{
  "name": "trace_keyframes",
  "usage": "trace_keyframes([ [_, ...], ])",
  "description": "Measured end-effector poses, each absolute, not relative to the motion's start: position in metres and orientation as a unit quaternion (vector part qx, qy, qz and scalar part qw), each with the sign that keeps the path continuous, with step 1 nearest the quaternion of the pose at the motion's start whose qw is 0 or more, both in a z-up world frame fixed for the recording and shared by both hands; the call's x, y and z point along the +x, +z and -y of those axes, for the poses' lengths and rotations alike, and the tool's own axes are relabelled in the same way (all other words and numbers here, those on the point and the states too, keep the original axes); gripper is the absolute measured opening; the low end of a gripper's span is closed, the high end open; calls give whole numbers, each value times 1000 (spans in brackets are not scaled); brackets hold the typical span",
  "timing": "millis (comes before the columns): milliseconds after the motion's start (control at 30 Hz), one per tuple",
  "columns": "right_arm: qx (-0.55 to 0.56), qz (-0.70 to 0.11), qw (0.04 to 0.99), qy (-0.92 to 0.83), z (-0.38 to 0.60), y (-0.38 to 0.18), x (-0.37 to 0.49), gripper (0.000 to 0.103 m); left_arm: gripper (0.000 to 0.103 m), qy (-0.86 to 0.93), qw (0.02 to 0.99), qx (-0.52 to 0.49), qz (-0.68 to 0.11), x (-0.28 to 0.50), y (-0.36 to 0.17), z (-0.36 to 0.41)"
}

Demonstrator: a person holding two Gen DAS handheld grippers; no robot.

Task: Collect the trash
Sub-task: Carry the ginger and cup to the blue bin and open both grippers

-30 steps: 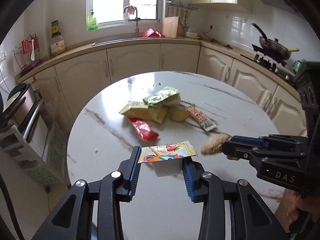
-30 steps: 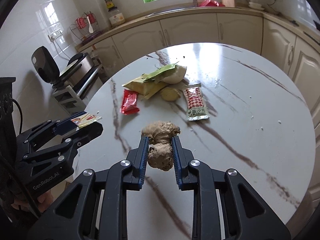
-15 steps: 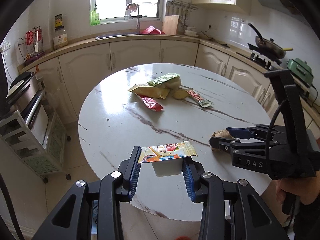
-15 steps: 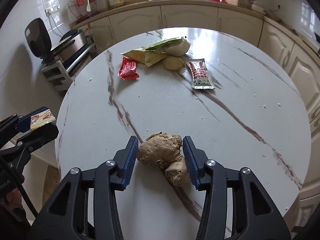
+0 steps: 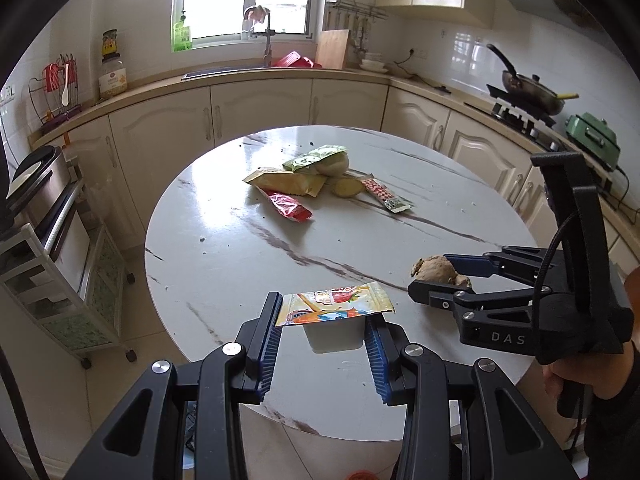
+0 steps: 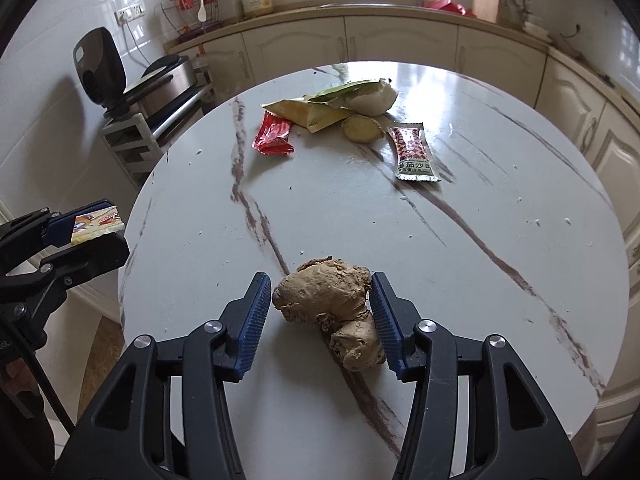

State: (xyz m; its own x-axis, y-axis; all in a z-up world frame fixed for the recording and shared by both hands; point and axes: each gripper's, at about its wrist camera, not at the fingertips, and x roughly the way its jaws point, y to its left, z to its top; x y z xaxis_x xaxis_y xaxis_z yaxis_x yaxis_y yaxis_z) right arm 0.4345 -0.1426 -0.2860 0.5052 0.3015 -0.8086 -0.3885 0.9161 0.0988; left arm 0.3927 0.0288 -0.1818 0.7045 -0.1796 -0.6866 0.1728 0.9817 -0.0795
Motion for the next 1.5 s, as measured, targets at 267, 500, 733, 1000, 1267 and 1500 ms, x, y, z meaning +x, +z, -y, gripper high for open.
trace_keyframes([
  [267,-34,-445,875,191,149,-286,434,48,35,-99,923,1,-371,397,-182,-22],
  [500,-14,-421,883,208,132,-261,427,48,35,-101,928,-10,-360,393,-179,-30],
  [733,-21,-400,872,280,49,-236,424,48,35,-51,935,-48,-347,371,-179,-99],
  [1000,-42,-409,836,362,-92,-252,424,48,35,71,919,-93,-376,331,-218,-234],
  [1267,-65,-452,802,385,-193,-310,435,48,36,122,884,-137,-429,333,-274,-309],
  [1500,-67,-488,780,386,-224,-356,447,48,64,155,873,-150,-437,351,-291,-343],
])
